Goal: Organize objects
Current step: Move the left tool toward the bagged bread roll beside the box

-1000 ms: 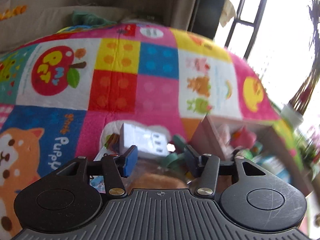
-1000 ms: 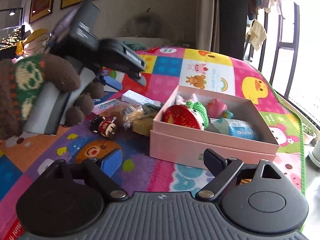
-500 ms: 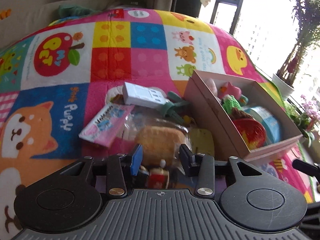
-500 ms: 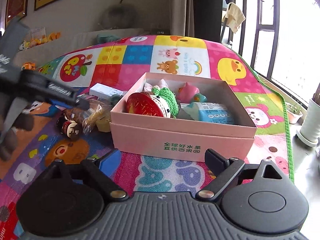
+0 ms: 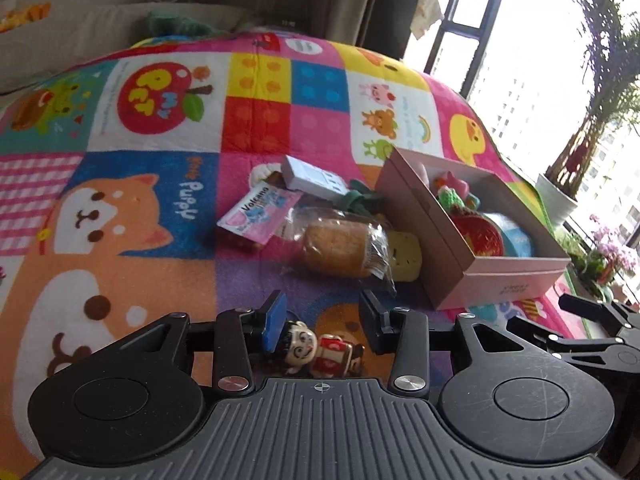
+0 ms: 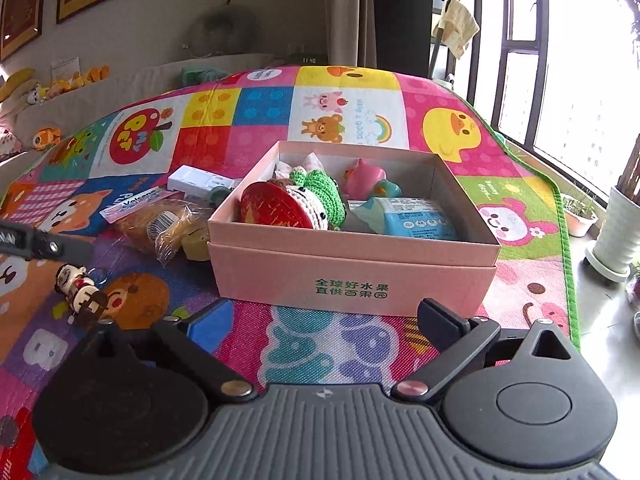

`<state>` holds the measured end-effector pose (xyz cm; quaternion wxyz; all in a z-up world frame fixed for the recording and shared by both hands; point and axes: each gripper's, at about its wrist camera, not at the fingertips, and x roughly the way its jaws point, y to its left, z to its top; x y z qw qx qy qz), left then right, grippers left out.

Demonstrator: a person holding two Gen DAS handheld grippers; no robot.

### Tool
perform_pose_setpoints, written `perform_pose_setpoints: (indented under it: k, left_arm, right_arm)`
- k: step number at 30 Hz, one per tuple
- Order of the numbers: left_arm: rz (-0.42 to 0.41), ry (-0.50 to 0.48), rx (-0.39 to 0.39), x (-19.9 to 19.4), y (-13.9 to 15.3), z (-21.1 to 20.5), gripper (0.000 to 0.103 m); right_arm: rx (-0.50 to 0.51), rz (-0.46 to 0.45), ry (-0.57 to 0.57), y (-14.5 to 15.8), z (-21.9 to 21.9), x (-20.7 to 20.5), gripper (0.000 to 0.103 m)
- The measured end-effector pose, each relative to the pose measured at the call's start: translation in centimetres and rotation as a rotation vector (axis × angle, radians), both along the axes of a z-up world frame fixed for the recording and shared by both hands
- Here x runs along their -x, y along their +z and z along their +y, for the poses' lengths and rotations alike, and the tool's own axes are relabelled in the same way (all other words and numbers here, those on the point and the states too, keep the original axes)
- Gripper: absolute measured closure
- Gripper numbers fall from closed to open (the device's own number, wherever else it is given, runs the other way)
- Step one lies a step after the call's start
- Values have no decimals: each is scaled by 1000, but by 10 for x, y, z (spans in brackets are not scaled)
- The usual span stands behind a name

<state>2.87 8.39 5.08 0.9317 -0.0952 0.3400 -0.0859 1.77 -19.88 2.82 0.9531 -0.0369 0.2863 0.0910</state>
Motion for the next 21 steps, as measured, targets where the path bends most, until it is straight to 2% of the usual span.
perform_pose_setpoints:
  k: [5, 9, 17, 21]
  left_arm:
    - [-16, 88, 14, 6, 6, 24, 59]
    - [-20, 121, 28, 8, 8, 33, 59]
    - [0, 60, 76, 4, -4, 13, 59]
    - [-6, 21, 68, 2, -1, 0, 59]
  right_arm:
    - [0, -38, 24, 5, 3, 7, 1]
    - [-8, -54, 30, 9, -1, 10, 0]
    - [2, -36, 15, 9, -9, 7, 0]
    - [-14, -39, 14, 9, -7, 9, 0]
